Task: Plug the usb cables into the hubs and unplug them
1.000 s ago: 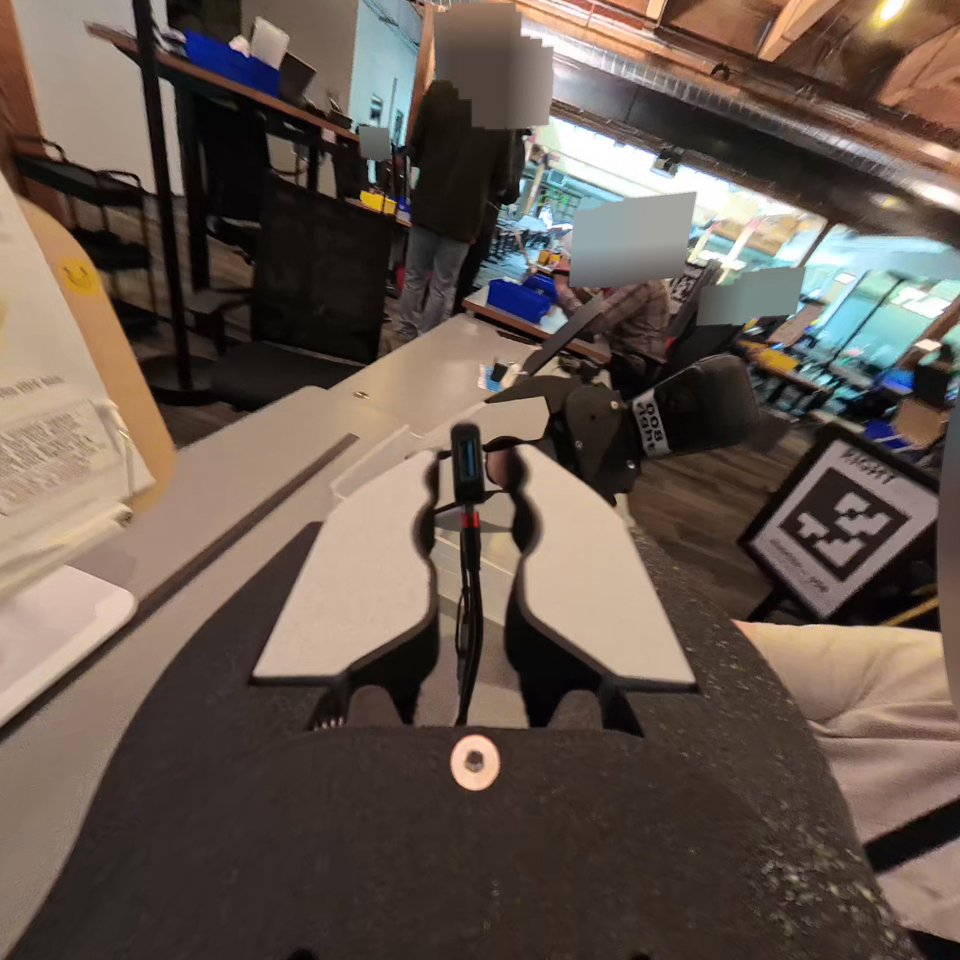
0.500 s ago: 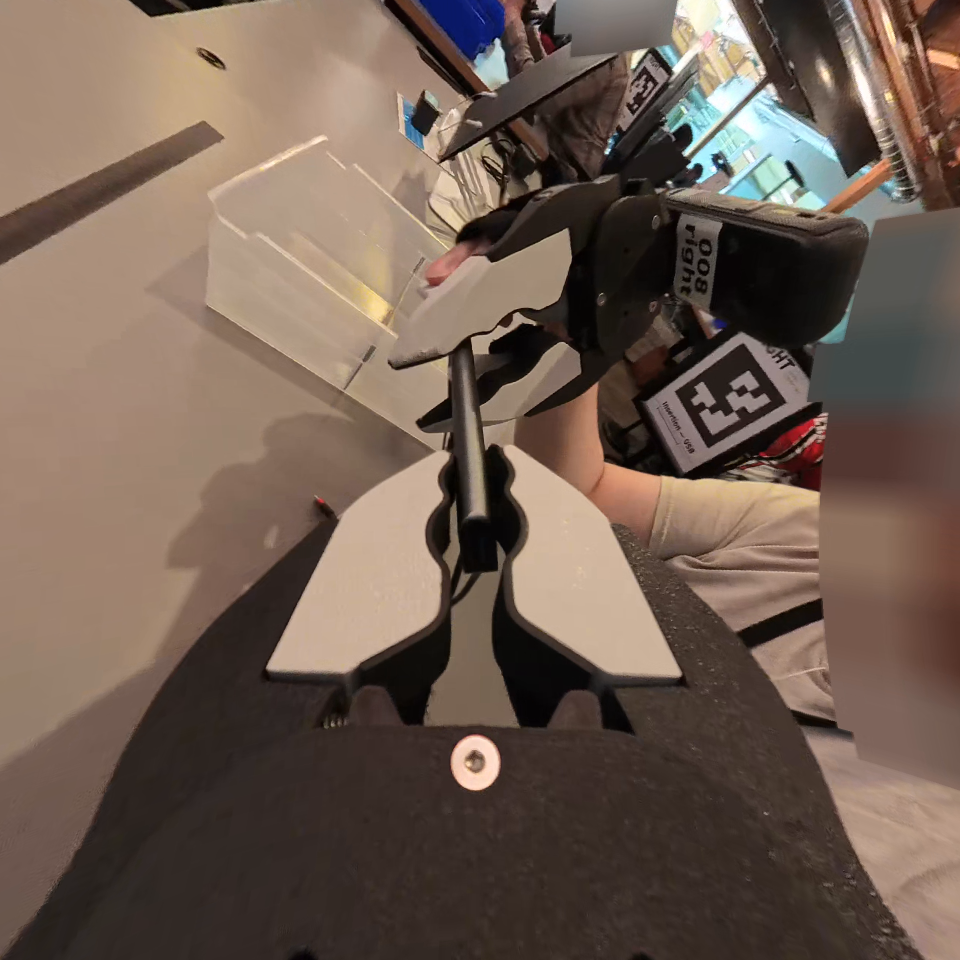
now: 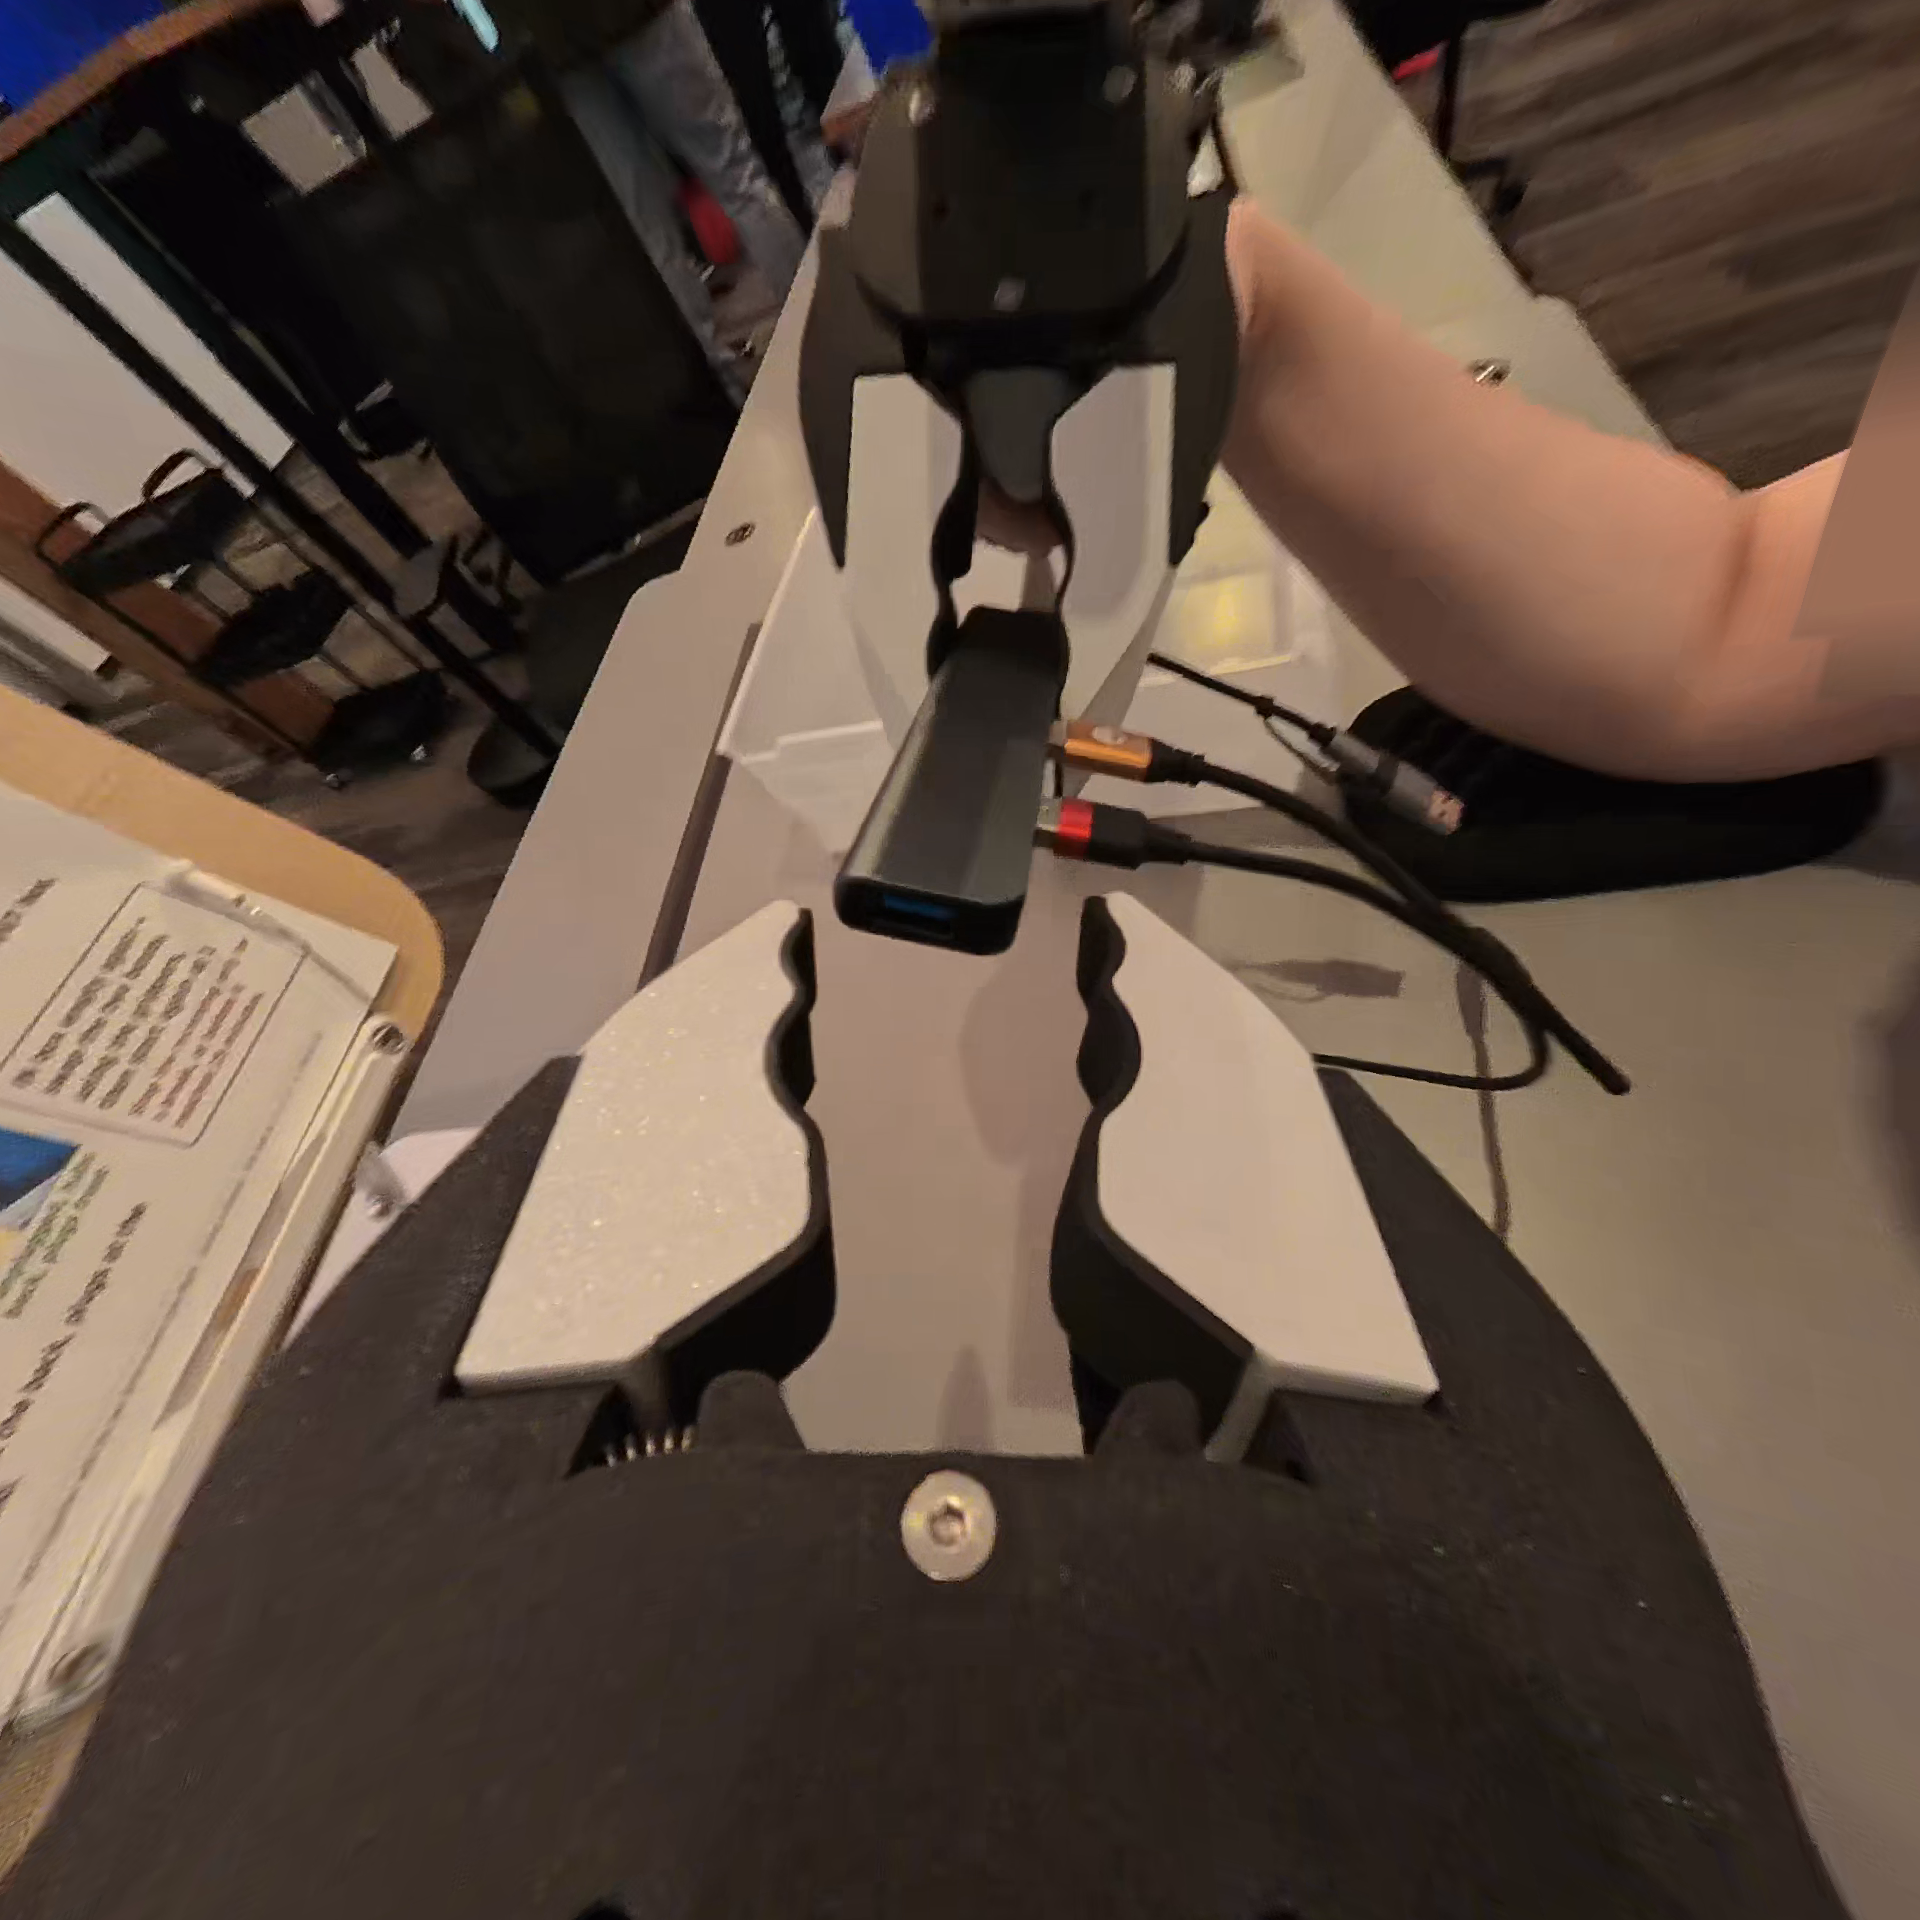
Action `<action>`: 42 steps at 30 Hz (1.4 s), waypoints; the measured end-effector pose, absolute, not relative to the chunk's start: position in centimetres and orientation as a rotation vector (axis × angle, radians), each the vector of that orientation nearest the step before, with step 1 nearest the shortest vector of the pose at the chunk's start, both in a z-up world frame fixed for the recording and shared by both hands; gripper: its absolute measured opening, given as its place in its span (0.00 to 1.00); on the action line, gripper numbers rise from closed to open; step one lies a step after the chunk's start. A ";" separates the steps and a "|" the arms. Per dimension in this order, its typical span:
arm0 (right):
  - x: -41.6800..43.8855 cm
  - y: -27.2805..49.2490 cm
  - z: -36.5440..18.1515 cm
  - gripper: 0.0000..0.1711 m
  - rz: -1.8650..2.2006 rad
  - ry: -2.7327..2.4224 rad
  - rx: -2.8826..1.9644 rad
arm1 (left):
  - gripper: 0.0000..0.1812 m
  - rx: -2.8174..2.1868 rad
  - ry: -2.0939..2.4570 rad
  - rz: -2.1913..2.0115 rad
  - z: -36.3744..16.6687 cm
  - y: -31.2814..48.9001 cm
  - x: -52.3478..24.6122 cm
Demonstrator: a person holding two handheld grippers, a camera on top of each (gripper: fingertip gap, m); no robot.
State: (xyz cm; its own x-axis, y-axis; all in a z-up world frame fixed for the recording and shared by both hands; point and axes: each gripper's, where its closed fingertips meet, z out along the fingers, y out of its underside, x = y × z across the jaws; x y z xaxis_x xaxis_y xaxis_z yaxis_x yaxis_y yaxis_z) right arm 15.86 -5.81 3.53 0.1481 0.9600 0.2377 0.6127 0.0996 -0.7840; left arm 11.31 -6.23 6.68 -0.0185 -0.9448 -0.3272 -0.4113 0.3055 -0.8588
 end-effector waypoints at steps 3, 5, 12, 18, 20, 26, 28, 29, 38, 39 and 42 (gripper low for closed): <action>16.1 -6.4 3.3 0.18 0.554 -1.570 -1.606 | 0.20 -1.220 1.586 -0.746 7.3 -6.8 11.4; 16.0 -6.8 3.3 0.18 0.575 -1.581 -1.606 | 0.18 -1.214 1.595 -0.753 7.0 -7.0 11.6; 16.3 -7.0 2.4 0.18 0.591 -1.611 -1.647 | 0.18 -1.200 1.587 -0.769 6.5 -7.5 12.3; 16.6 -6.1 2.8 0.19 0.515 -1.581 -1.583 | 0.17 -1.217 1.527 -0.731 6.8 -7.1 12.5; 16.9 -4.9 3.6 0.26 0.453 -1.513 -1.563 | 0.17 -1.234 1.463 -0.702 7.4 -6.4 12.3; 19.0 -1.8 10.6 0.27 0.324 -1.057 -1.511 | 0.17 -1.217 1.213 -0.537 10.7 -3.2 10.9; 19.2 -1.6 14.6 0.24 0.322 -0.821 -1.458 | 0.17 -1.211 1.108 -0.467 12.2 -2.0 10.2; 18.3 -2.4 16.2 0.22 0.379 -0.758 -1.402 | 0.17 -1.201 1.050 -0.450 13.0 -1.5 9.8; 10.0 -1.4 14.1 0.18 0.481 -0.629 -1.437 | 0.17 -1.185 0.843 -0.382 14.9 0.0 7.9; 9.9 -1.2 14.0 0.17 0.506 -0.620 -1.444 | 0.17 -1.183 0.843 -0.378 14.8 0.0 7.8; 9.8 -0.8 13.8 0.15 0.551 -0.601 -1.440 | 0.17 -1.180 0.834 -0.378 14.7 0.2 7.7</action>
State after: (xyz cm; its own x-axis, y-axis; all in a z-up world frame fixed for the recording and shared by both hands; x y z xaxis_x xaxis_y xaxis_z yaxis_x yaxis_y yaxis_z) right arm 9.76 -0.83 13.83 0.7366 0.6747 0.0478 0.0105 0.0592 -0.9982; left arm 7.67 0.21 14.68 0.6531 -0.6598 -0.3718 -0.1545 0.3645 -0.9183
